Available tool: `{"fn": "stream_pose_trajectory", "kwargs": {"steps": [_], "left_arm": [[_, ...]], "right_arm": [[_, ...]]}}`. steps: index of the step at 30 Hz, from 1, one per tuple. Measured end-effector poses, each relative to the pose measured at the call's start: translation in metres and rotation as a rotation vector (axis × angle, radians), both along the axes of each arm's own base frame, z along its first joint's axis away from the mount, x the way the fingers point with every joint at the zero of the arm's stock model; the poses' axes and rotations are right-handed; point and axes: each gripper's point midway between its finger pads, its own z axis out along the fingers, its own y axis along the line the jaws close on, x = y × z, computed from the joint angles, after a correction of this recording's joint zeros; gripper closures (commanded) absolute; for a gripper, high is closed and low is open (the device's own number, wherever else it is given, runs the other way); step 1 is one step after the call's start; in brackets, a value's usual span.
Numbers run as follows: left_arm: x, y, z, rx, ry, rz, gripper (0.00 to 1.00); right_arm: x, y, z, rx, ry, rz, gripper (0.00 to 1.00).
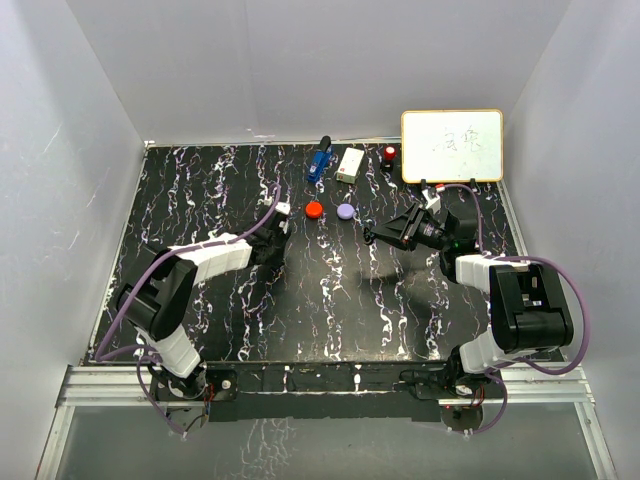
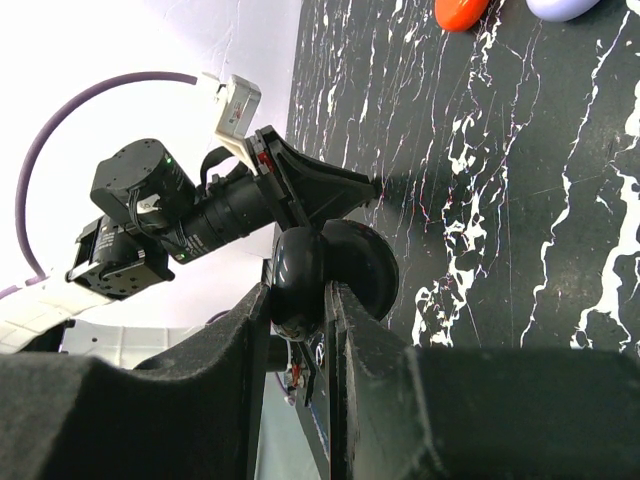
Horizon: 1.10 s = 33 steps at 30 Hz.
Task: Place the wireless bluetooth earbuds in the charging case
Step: Pick up the earbud from the center of the board, then place the earbud in the charging case.
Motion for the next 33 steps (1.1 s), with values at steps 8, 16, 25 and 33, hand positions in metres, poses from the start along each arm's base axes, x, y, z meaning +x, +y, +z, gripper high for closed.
{"fn": "stream_pose_trajectory", "kwargs": {"steps": [8, 16, 25, 33], "left_arm": [[0.007, -0.007, 0.021, -0.065, -0.084, -0.006, 1.00], [0.038, -0.048, 0.125, -0.436, -0.508, -0.065, 1.00], [0.042, -0.083, 0.164, -0.697, -0.744, -0.198, 1.00], [0.029, -0.108, 0.176, -0.859, -0.876, -0.354, 1.00]], "right_arm": [[0.000, 0.000, 0.000, 0.000, 0.001, 0.000, 1.00], [-0.003, 0.010, 0.001, 0.011, 0.006, 0.021, 1.00], [-0.011, 0.042, 0.000, 0.069, 0.048, 0.087, 1.00], [-0.014, 0.057, -0.001, 0.111, 0.084, 0.109, 1.00]]}}
